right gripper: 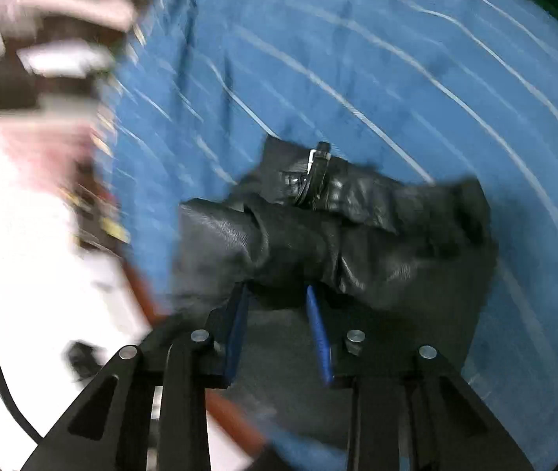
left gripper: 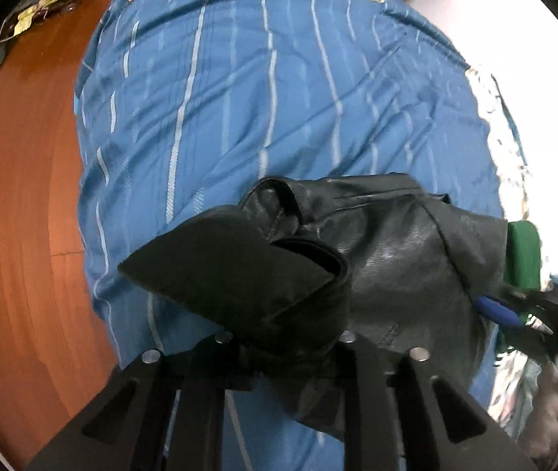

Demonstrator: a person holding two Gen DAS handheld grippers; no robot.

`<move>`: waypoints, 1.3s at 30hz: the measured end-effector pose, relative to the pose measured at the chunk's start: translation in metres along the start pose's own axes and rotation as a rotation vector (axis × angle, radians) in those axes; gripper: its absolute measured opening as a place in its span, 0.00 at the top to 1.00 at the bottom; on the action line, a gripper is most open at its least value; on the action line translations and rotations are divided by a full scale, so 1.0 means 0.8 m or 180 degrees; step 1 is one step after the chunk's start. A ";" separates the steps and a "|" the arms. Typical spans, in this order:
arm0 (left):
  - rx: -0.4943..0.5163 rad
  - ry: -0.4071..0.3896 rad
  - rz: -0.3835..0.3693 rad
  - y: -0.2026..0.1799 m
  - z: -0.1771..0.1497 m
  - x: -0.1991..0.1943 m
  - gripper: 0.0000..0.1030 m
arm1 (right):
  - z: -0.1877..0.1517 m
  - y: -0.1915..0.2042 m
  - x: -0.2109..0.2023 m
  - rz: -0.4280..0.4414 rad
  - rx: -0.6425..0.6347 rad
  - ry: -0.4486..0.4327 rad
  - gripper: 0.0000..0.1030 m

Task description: Fold large clothes

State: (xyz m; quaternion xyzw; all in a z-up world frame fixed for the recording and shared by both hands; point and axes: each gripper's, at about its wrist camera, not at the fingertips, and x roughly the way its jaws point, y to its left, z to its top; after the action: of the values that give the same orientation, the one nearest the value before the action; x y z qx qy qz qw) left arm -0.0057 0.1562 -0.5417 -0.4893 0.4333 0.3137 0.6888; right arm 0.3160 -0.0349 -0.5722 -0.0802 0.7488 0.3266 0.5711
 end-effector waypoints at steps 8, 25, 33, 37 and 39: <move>0.0260 0.0173 0.0086 0.000 0.011 -0.039 0.41 | 0.028 0.003 0.007 0.0065 0.0099 0.0203 0.65; 0.1434 0.0104 0.1506 -0.078 -0.004 0.022 0.08 | -0.119 -0.097 -0.015 -0.0312 0.0418 0.0197 0.64; 0.1031 0.0428 0.1101 -0.037 0.017 0.033 0.00 | -0.099 -0.119 -0.011 0.0151 0.0371 0.0356 0.59; 0.0759 0.0236 0.0688 -0.022 0.006 -0.025 0.00 | -0.124 -0.181 -0.038 0.1082 0.0532 -0.0095 0.35; 0.0584 0.0250 0.0463 -0.010 -0.004 -0.033 0.00 | -0.125 -0.218 -0.025 0.1317 0.0743 -0.0200 0.34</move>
State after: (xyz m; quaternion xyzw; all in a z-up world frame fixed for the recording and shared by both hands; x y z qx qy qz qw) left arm -0.0109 0.1504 -0.5147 -0.4034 0.5211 0.3024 0.6887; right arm 0.3286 -0.2330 -0.6104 0.1517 0.7638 0.3503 0.5204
